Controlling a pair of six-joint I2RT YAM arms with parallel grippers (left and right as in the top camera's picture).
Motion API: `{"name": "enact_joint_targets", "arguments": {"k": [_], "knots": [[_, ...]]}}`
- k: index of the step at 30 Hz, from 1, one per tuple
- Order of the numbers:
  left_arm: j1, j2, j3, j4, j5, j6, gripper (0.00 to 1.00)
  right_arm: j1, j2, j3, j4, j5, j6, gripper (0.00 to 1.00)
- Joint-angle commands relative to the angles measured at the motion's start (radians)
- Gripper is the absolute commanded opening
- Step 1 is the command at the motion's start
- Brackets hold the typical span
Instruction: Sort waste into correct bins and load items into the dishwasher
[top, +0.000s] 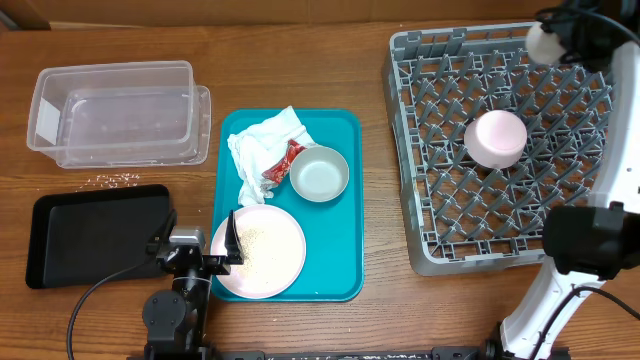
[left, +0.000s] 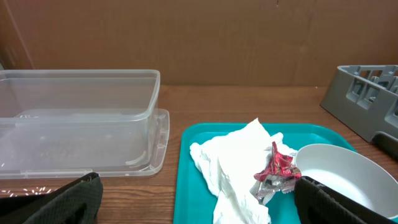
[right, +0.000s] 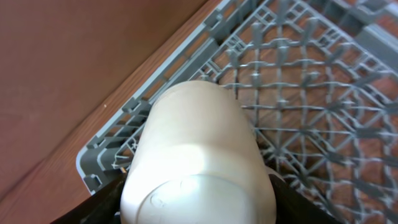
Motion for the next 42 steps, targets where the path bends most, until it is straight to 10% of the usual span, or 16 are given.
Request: {"name": "enact_joint_targets", "arguments": {"k": [1, 14, 27, 42], "knots": [[0.004, -0.011, -0.004, -0.001, 0.007, 0.026, 1.0, 0.023, -0.008, -0.098, 0.067, -0.021, -0.013, 0.64], [0.004, -0.011, -0.004, -0.001, 0.007, 0.026, 1.0, 0.085, -0.008, -0.403, 0.344, -0.021, -0.04, 0.66], [0.004, -0.011, -0.004, -0.001, 0.008, 0.026, 1.0, 0.119, -0.008, -0.413, 0.351, -0.021, -0.04, 0.85], [0.005, -0.011, -0.004, -0.001, 0.007, 0.026, 1.0, 0.138, -0.037, -0.338, 0.29, -0.023, -0.039, 0.84]]}}
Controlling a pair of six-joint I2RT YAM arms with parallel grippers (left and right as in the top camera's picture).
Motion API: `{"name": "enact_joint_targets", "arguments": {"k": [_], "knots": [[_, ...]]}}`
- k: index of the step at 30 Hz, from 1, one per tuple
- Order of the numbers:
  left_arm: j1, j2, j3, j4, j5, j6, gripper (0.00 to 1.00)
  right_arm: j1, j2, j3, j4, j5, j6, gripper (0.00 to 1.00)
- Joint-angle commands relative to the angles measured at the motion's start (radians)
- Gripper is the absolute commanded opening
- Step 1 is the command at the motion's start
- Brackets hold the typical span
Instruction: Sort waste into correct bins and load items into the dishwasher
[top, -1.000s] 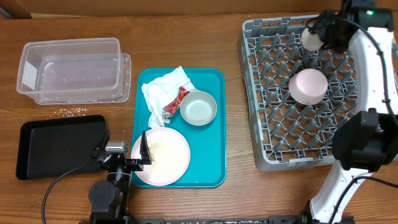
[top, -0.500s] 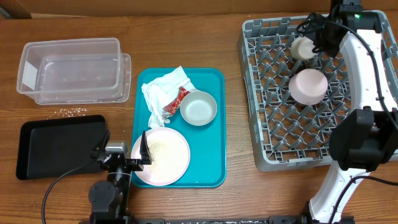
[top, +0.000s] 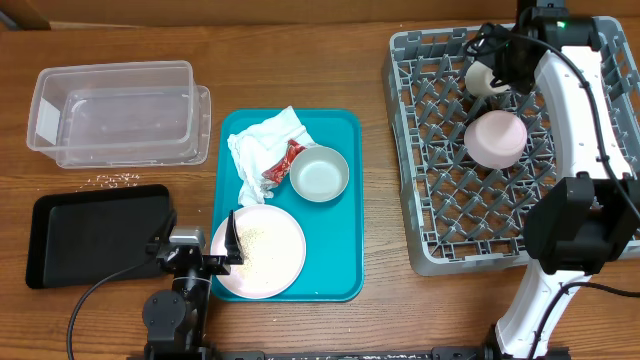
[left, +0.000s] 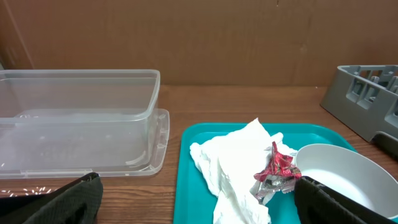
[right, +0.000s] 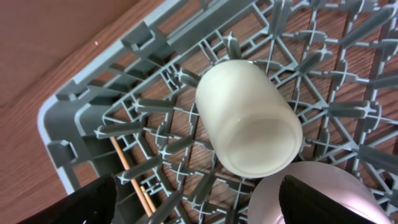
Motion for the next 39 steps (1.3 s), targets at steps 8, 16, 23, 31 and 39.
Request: {"name": "enact_joint_targets", "arguments": {"k": [8, 16, 23, 31, 39], "knots": [[0.004, -0.011, -0.004, -0.001, 0.007, 0.026, 1.0, -0.006, -0.13, 0.077, -0.022, 0.0, 0.0, 0.61], [0.004, -0.011, -0.004, -0.001, 0.007, 0.026, 1.0, -0.007, -0.162, 0.077, -0.031, 0.0, 0.0, 0.38], [0.004, -0.011, -0.004, -0.001, 0.007, 0.026, 1.0, -0.007, -0.162, 0.077, -0.039, 0.023, 0.001, 0.11], [0.004, -0.011, -0.004, -0.001, 0.007, 0.026, 1.0, -0.007, -0.162, 0.077, -0.06, 0.027, 0.001, 0.22], [0.004, -0.011, -0.004, -0.001, 0.007, 0.026, 1.0, -0.007, -0.16, 0.055, -0.089, 0.102, 0.005, 0.04]]}}
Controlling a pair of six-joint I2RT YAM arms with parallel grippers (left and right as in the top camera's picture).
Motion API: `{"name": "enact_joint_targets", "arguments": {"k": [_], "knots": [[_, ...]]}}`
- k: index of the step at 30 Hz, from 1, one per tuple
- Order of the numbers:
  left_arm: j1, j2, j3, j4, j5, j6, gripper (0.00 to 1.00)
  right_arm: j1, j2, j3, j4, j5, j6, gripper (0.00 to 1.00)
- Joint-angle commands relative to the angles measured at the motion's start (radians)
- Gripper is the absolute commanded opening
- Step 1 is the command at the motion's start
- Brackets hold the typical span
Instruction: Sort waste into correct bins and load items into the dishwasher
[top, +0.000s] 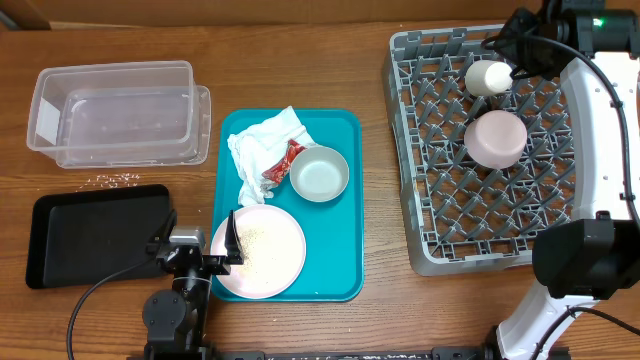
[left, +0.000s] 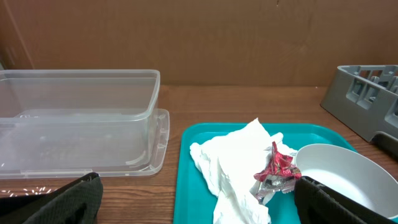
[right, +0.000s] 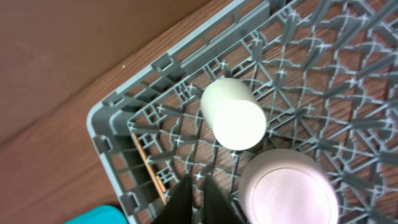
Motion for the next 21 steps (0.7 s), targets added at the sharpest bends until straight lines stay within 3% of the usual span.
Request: {"name": "enact_joint_targets", "arguments": {"k": [1, 9, 16, 21], "knots": [[0.004, -0.011, -0.004, -0.001, 0.007, 0.026, 1.0, -0.006, -0.019, -0.004, 0.01, 0.057, 0.003, 0.04], [0.004, -0.011, -0.004, 0.0, 0.007, 0.026, 1.0, -0.006, -0.014, -0.026, 0.048, 0.062, 0.004, 0.04], [0.004, -0.011, -0.004, -0.001, 0.007, 0.026, 1.0, -0.006, 0.006, -0.026, 0.012, 0.22, 0.134, 0.04], [0.004, -0.011, -0.004, -0.001, 0.007, 0.026, 1.0, -0.006, 0.04, -0.026, 0.013, 0.221, 0.14, 0.04]]}}
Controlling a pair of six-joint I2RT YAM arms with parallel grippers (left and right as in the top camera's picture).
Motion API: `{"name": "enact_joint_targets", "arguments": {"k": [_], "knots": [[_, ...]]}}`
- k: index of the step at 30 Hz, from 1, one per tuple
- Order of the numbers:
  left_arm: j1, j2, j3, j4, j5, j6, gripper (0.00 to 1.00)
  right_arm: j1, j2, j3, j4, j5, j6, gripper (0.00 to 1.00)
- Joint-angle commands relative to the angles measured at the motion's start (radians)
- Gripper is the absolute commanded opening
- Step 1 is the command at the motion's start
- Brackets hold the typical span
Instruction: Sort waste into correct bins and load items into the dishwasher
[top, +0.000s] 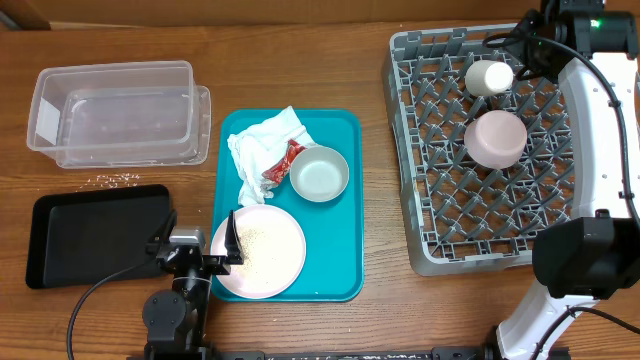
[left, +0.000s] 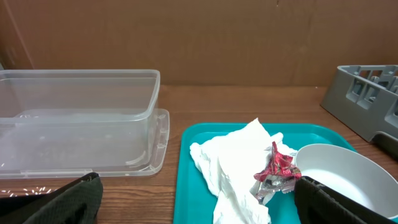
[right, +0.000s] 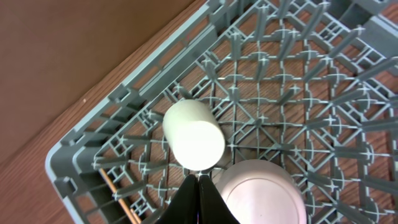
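Note:
A cream cup (top: 488, 77) stands upside down in the grey dishwasher rack (top: 405, 150), beside an upturned pink bowl (top: 496, 138). My right gripper (right: 199, 182) hangs above the rack near the cup, shut and empty; the cup (right: 193, 134) and bowl (right: 260, 194) lie below it. On the teal tray (top: 345, 250) rest crumpled white tissue (top: 262, 145), a red wrapper (top: 283, 160), a pale bowl (top: 320, 173) and a pink plate (top: 258, 251) with crumbs. My left gripper (left: 193, 205) sits low at the tray's front left edge, open, with tissue (left: 233, 162) and wrapper (left: 277, 168) ahead.
A clear plastic bin (top: 115, 112) stands at the far left with a black tray (top: 95, 235) in front of it. Crumbs lie on the table between them. A wooden stick (right: 115, 186) lies in the rack's corner. A brown wall rises behind the table.
My right gripper has shifted a little over the rack, so the cup and pink bowl sit closer in its view. The left arm and the tray's contents have not moved.
My right gripper first held the cream cup above the rack's far corner. Then the cup stood upside down in the rack with the jaws open around it. After that the gripper was higher and shut, and it stays shut above the rack now.

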Motion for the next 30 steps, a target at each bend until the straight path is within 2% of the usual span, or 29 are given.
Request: {"name": "enact_joint_targets", "arguments": {"k": [1, 22, 30], "knots": [[0.004, -0.011, -0.004, -0.001, 0.007, 0.026, 1.0, -0.006, 0.042, -0.006, 0.006, 0.04, 0.031, 0.04], [0.004, -0.011, -0.004, -0.001, 0.007, 0.026, 1.0, -0.006, 0.172, -0.006, 0.014, -0.021, 0.03, 0.04], [0.004, -0.011, -0.004, -0.001, 0.007, 0.026, 1.0, -0.005, 0.239, -0.006, 0.075, -0.103, 0.026, 0.04]]}}
